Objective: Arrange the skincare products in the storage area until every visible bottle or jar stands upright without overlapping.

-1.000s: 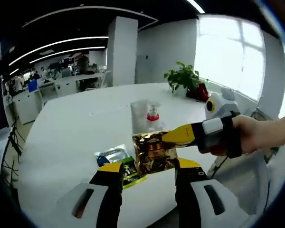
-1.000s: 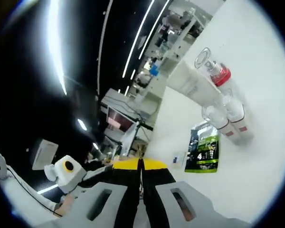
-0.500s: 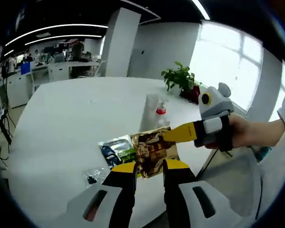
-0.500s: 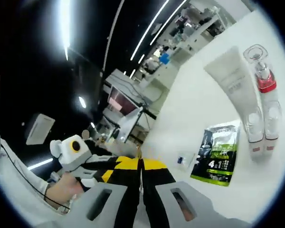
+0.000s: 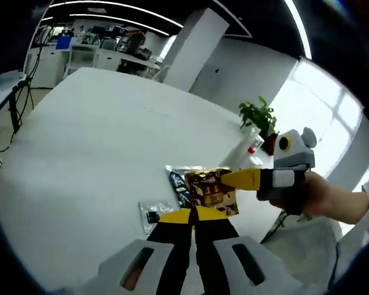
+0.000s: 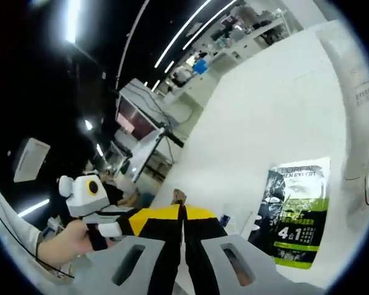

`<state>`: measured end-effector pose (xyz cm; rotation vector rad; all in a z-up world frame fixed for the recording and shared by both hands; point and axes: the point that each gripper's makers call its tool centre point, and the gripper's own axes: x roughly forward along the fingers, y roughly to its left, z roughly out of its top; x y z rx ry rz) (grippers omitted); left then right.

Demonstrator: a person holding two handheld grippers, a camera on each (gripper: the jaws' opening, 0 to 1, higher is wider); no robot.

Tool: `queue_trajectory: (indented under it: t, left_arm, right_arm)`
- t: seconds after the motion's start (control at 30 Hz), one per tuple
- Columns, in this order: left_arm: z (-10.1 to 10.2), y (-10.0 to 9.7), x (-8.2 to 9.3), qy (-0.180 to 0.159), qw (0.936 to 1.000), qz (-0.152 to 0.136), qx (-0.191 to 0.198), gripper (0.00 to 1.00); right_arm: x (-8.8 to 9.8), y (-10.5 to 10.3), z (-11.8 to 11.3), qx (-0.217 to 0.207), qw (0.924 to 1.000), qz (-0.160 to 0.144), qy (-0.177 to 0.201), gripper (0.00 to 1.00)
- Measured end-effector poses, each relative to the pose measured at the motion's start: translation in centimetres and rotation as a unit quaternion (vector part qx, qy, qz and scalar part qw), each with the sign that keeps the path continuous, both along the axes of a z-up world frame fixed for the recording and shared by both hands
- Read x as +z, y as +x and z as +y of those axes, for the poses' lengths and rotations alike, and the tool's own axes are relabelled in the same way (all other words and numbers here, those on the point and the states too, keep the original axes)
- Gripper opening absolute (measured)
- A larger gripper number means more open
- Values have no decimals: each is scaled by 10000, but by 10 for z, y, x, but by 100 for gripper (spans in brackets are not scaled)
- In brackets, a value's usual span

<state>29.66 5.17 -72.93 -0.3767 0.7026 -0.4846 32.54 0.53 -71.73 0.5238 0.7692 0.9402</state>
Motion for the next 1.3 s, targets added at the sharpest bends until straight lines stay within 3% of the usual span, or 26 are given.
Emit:
queue_trajectory:
  t: [0.23,0.33,0.43,0.57,0.83,0.97,1.03,1.1,1.13,1.17,1.3]
  left_arm:
    - [9,30,-23,-10,9998,183,40,1]
    - [16,41,-33,71,9995,293,109,1]
    - [19,57,-49,171,9990,367,169,1]
    - [19,70,-67,284,9984,462,154,1]
    - [19,85,-94,660,9962,550,112,1]
    - [19,85,-95,687,9960,563,102,1]
    - [16,84,-97,718,9961,516,2,1]
    - [19,84,-99,1049,9937,335,-189,1]
    - [14,82,-97,1096,9934,270,-223,1]
    - [13,82,-96,1103,9933,245,-252,0]
    - [7,84,-87,1183,9922,-68,-385,6]
  right_arm:
    - [-22,33,7,-442,9976,73,-535,1]
    - [-35,46,11,-381,9932,-283,-1059,1]
    - [-43,56,18,-430,9926,-287,-1101,1]
    - [-64,72,18,-337,9879,-420,-1455,1]
    - [-93,81,15,-253,9791,-608,-1923,1]
    - [-100,84,15,-28,9708,-935,-2207,1]
    - [-104,85,14,143,9621,-1185,-2454,1]
    - [-108,83,15,358,9556,-1327,-2605,1]
    - [-112,85,13,480,9480,-1471,-2782,1]
    - [-115,86,12,514,9449,-1524,-2852,1]
    - [-116,85,12,385,9452,-1505,-2873,1]
